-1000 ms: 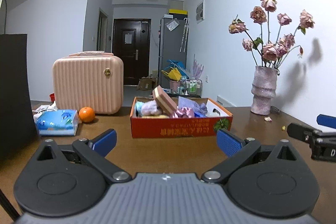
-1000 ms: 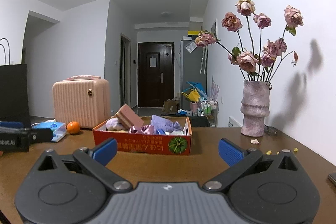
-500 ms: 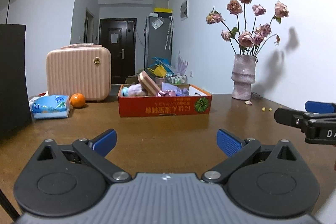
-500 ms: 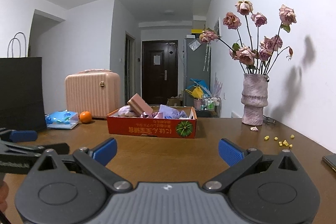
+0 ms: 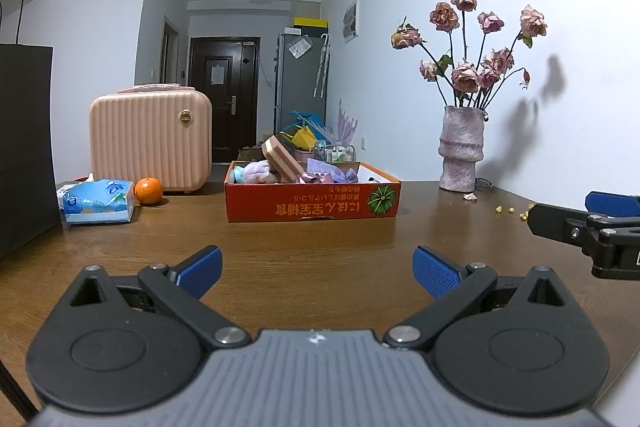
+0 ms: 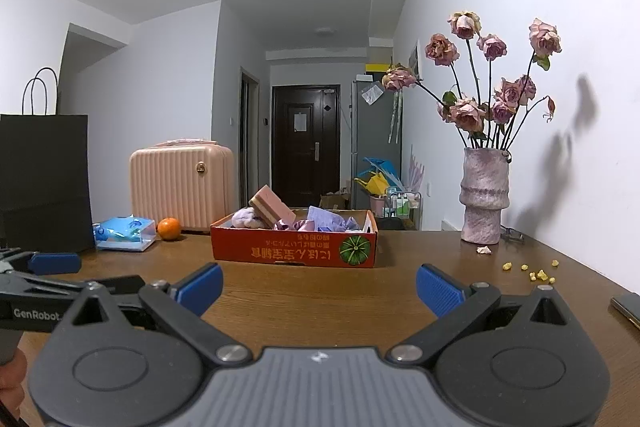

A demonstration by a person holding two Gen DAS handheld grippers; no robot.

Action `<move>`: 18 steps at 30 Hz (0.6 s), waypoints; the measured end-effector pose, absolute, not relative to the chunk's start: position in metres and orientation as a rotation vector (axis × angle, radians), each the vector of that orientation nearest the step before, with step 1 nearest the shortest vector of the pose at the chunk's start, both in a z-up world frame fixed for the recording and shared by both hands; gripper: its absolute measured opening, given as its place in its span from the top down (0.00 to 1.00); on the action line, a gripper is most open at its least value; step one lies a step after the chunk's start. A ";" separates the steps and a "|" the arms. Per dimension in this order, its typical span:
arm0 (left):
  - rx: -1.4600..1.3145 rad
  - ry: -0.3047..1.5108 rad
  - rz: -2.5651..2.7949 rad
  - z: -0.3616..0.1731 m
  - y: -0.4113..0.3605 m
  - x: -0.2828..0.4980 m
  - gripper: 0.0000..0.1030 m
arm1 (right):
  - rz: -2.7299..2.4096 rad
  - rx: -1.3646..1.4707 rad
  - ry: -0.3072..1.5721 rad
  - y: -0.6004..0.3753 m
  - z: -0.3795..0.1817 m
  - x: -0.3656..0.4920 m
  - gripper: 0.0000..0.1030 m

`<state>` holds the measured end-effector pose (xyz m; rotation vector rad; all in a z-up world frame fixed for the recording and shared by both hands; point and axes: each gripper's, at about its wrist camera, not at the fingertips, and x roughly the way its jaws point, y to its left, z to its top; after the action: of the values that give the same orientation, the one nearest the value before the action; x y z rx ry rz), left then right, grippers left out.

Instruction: Organize soft objects

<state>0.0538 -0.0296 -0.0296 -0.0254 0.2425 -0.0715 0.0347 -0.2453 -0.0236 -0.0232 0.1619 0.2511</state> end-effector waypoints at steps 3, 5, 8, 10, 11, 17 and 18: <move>-0.025 0.241 -0.073 -0.029 -0.030 0.053 0.00 | 0.248 -0.022 0.162 -0.246 -0.024 0.034 0.00; -0.025 0.241 -0.072 -0.029 -0.030 0.053 0.00 | 0.247 -0.021 0.161 -0.247 -0.024 0.034 0.00; -0.025 0.239 -0.072 -0.029 -0.030 0.052 0.00 | 0.247 -0.022 0.159 -0.246 -0.024 0.034 0.00; -0.025 0.239 -0.072 -0.029 -0.030 0.052 0.00 | 0.246 -0.021 0.160 -0.246 -0.024 0.034 0.00; -0.025 0.239 -0.072 -0.029 -0.030 0.052 0.00 | 0.246 -0.021 0.160 -0.246 -0.024 0.034 0.00; -0.027 0.239 -0.072 -0.029 -0.030 0.052 0.00 | 0.247 -0.021 0.160 -0.246 -0.024 0.034 0.00; -0.026 0.239 -0.071 -0.029 -0.030 0.052 0.00 | 0.247 -0.022 0.160 -0.246 -0.024 0.034 0.00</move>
<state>0.0518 -0.0298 -0.0292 -0.0263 0.2391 -0.0713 0.0341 -0.2460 -0.0236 -0.0215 0.1601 0.2466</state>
